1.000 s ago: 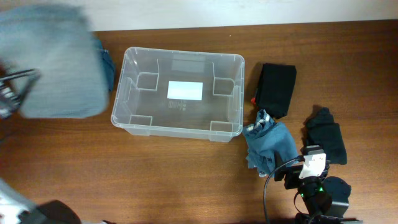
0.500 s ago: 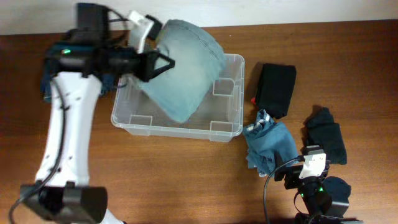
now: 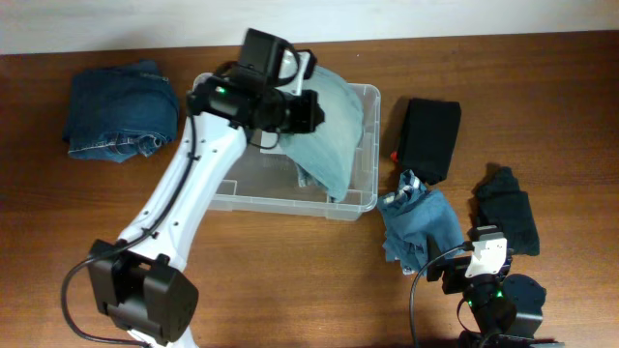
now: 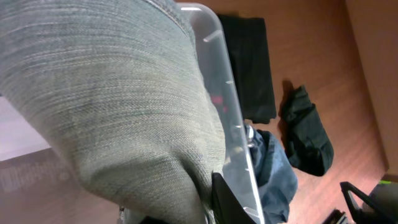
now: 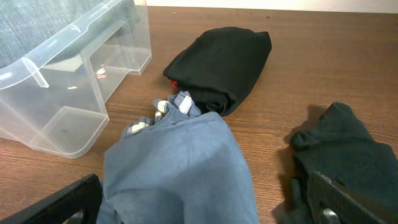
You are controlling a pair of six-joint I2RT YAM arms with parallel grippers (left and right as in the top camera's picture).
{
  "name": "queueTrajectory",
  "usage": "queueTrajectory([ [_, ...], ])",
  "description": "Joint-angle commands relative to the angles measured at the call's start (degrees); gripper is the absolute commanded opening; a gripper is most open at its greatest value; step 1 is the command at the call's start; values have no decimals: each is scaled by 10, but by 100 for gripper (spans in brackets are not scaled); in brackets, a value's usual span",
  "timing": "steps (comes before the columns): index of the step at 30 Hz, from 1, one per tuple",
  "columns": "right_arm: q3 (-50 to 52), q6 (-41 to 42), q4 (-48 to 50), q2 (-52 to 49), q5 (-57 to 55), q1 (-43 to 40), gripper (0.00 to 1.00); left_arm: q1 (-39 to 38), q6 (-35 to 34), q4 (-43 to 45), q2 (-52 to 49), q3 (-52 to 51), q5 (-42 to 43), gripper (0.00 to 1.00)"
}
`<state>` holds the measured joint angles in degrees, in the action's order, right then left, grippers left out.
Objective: Pack container
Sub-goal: 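Carry the light-grey jeans over the container and lower them inside, then release the jeans and move the left gripper to the dark-blue jeans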
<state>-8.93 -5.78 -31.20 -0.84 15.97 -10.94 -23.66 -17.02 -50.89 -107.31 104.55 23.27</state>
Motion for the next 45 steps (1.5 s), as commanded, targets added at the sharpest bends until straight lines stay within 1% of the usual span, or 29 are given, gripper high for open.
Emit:
queueTrajectory([
  [1,3,5,0,4,1,-3,98,-2,-18,12,10,0,-52,1],
  [3,3,5,0,4,1,-3,98,-2,-17,16,3,-10,-89,0],
  [4,3,5,0,4,1,-3,98,-2,-7,27,-5,-24,-98,1],
  [7,3,5,0,4,1,-3,98,2,13,77,-29,-81,-97,1],
  [10,3,5,0,4,1,-3,99,18,19,94,-47,-111,-96,0],
  [12,3,5,0,4,1,-3,98,37,33,76,-54,-116,-97,1],
  [16,3,5,0,4,1,-3,98,81,36,22,-54,-116,-166,6],
  [18,3,5,0,4,1,-3,99,102,34,12,-54,-117,-171,6],
  [21,3,5,0,4,1,-3,98,124,-12,-20,-54,-117,-171,7],
  [23,3,5,0,4,1,-3,98,136,-19,-44,-54,-117,-179,7],
  [24,3,5,0,4,1,-3,98,140,-18,-52,-54,-117,-200,8],
  [26,3,5,0,4,1,-3,98,141,-18,-60,-54,-117,-236,15],
  [28,3,5,0,4,1,-3,99,141,-18,-69,-54,-117,-258,27],
  [29,3,5,0,4,1,-3,98,141,-11,-75,-54,-116,-269,39],
  [30,3,5,0,4,1,-3,98,141,-9,-83,-54,-113,-285,46],
  [32,3,5,0,4,1,-3,98,147,-9,-121,-54,-79,-326,47],
  [34,3,5,0,4,1,-3,98,158,-8,-179,-54,1,-356,47],
  [37,3,5,0,4,1,-3,98,161,4,-208,-53,81,-348,47],
  [40,3,5,0,4,1,-3,98,150,6,-200,-53,107,-312,47],
  [41,3,5,0,4,1,-3,98,139,9,-199,-58,103,-299,40],
  [42,3,5,0,4,1,-3,98,130,19,-200,-63,97,-295,34],
  [44,3,5,0,4,1,-3,98,112,50,-205,-78,79,-295,28],
  [45,3,5,0,4,1,-3,98,101,79,-206,-89,63,-296,26],
])
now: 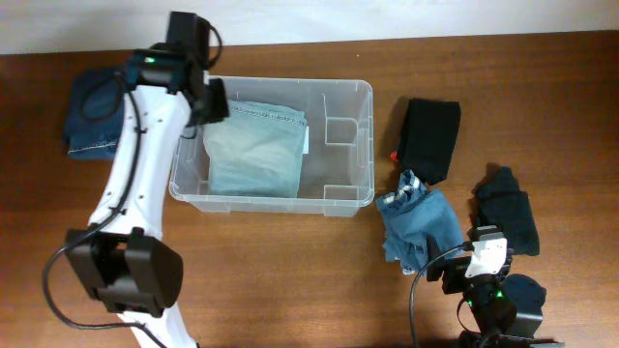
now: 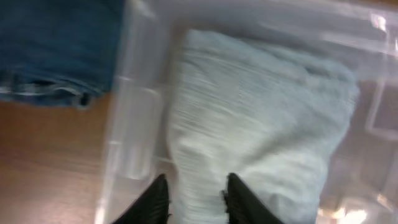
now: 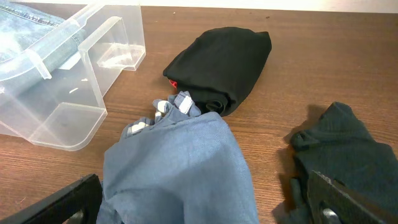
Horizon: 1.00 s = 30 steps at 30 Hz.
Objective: Pack container
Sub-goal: 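Release the jeans and move the left gripper to the dark-blue jeans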
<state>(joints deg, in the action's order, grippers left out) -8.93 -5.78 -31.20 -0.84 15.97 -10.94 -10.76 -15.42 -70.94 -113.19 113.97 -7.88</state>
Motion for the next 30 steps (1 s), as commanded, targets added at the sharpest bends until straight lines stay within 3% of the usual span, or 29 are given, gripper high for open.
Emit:
queueTrajectory([
  [1,3,5,0,4,1,-3,98,-35,79,-6,-40,-47,11,25],
  [7,3,5,0,4,1,-3,98,-43,87,3,-114,-134,-16,20],
  [15,3,5,0,4,1,-3,98,-15,87,25,-154,-123,-16,24],
  [19,3,5,0,4,1,-3,98,-9,87,-89,-154,28,-16,25],
  [21,3,5,0,4,1,-3,98,-9,87,-166,-154,162,-11,26],
  [23,3,5,0,4,1,-3,98,-7,87,-210,-154,300,-9,42],
  [25,3,5,0,4,1,-3,98,5,87,-211,-154,422,-10,67],
  [27,3,5,0,4,1,-3,98,30,87,-193,-154,483,-12,76],
  [30,3,5,0,4,1,-3,98,107,81,-164,-157,499,-9,81],
])
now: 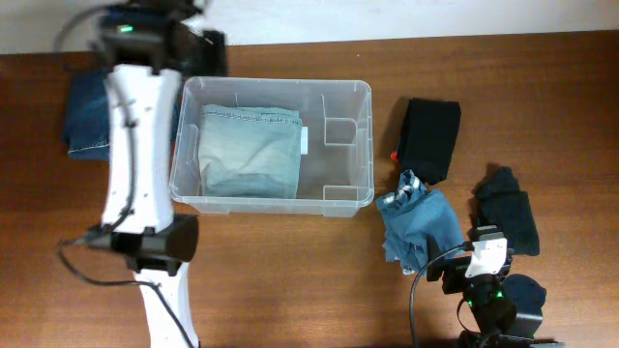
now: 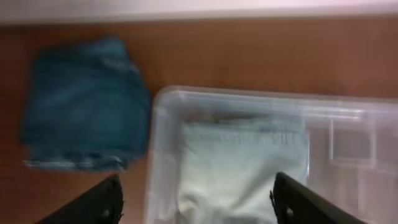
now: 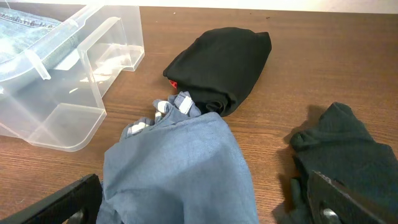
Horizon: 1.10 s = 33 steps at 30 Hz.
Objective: Pack container
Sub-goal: 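Release the jeans and move the left gripper to the dark-blue jeans, then grasp the dark-blue jeans with the left gripper and lift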
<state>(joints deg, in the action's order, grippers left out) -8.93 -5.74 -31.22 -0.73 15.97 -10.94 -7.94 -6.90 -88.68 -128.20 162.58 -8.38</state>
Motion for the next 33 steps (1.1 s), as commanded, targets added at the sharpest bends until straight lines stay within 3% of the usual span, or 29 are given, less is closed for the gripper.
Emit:
queueTrajectory([
  [1,3,5,0,3,1,-3,98,107,-15,14,-13,13,-3,83],
  [9,3,5,0,3,1,-3,98,367,-20,17,-169,12,193,83],
  [12,3,5,0,3,1,-3,98,426,-17,26,-231,12,253,84],
  [13,3,5,0,3,1,-3,98,448,8,42,-258,12,314,84],
  [16,3,5,0,3,1,-3,98,478,33,73,-303,12,394,84],
  [20,3,5,0,3,1,-3,98,485,41,111,-356,12,442,87],
  [21,3,5,0,3,1,-3,98,479,55,119,-370,12,466,91],
  [24,3,5,0,3,1,-3,98,462,65,138,-397,12,511,91],
  [31,3,5,0,3,1,-3,98,428,65,172,-414,11,510,89],
  [33,3,5,0,3,1,-3,98,420,65,178,-414,11,510,78],
])
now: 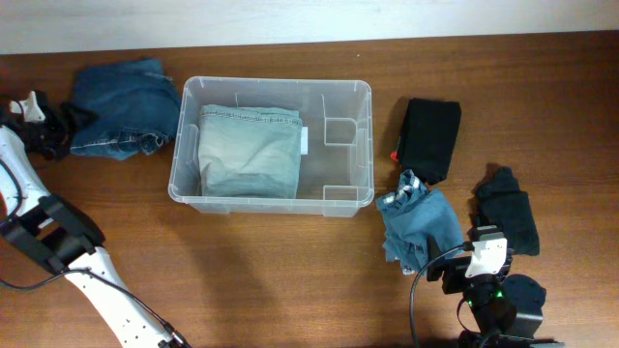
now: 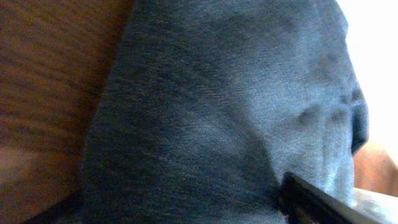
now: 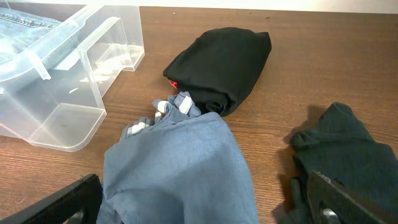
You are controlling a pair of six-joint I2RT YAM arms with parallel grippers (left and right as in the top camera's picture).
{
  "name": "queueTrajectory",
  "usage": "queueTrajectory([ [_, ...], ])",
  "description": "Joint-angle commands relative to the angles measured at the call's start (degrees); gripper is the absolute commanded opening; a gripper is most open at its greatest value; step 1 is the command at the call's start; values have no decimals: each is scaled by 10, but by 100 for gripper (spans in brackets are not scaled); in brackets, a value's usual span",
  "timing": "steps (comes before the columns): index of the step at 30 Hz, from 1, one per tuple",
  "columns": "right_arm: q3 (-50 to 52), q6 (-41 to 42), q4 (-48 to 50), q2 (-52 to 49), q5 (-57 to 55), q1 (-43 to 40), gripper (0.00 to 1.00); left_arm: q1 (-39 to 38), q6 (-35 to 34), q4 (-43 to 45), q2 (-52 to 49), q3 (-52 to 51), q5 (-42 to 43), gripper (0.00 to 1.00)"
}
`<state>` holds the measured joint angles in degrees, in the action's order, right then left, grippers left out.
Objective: Pack container
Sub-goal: 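Grasp the dark-blue jeans with the left gripper and lift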
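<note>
A clear plastic container (image 1: 334,106) stands mid-table with light grey-green folded jeans (image 1: 251,152) lying in its left part. Dark blue folded jeans (image 1: 124,108) lie on the table left of it and fill the left wrist view (image 2: 217,112). My left gripper (image 1: 50,132) is low at their left edge, open, with one finger (image 2: 323,202) showing beside the denim. My right gripper (image 3: 208,208) rests open at the front right, over a crumpled blue garment (image 3: 180,168).
A black folded garment (image 1: 431,137) lies right of the container, with the blue garment (image 1: 422,227) in front of it and a dark green one (image 1: 509,220) further right. The container's right part holds two small moulded compartments (image 1: 338,130).
My left gripper was high over the container's back left corner. It is now down at the table's far left, against the dark blue jeans. The right arm has not moved.
My left gripper first held the light jeans draped over the container's right side. Then the jeans lay in the container's left part with the gripper over them. The gripper then stood open at the back, and now sits at the dark blue jeans.
</note>
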<state>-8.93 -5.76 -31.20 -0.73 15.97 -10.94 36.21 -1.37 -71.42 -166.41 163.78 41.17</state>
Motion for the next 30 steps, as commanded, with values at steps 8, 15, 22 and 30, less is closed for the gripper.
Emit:
queueTrajectory([
  [8,3,5,0,3,1,-3,98,-26,10,-30,-32,2,5,0],
  [15,3,5,0,3,1,-3,99,-22,10,-132,-23,86,68,1],
  [22,3,5,0,3,1,-3,98,-25,12,-195,118,160,71,1],
  [30,3,5,0,3,1,-3,98,-88,-5,-181,340,160,47,1],
])
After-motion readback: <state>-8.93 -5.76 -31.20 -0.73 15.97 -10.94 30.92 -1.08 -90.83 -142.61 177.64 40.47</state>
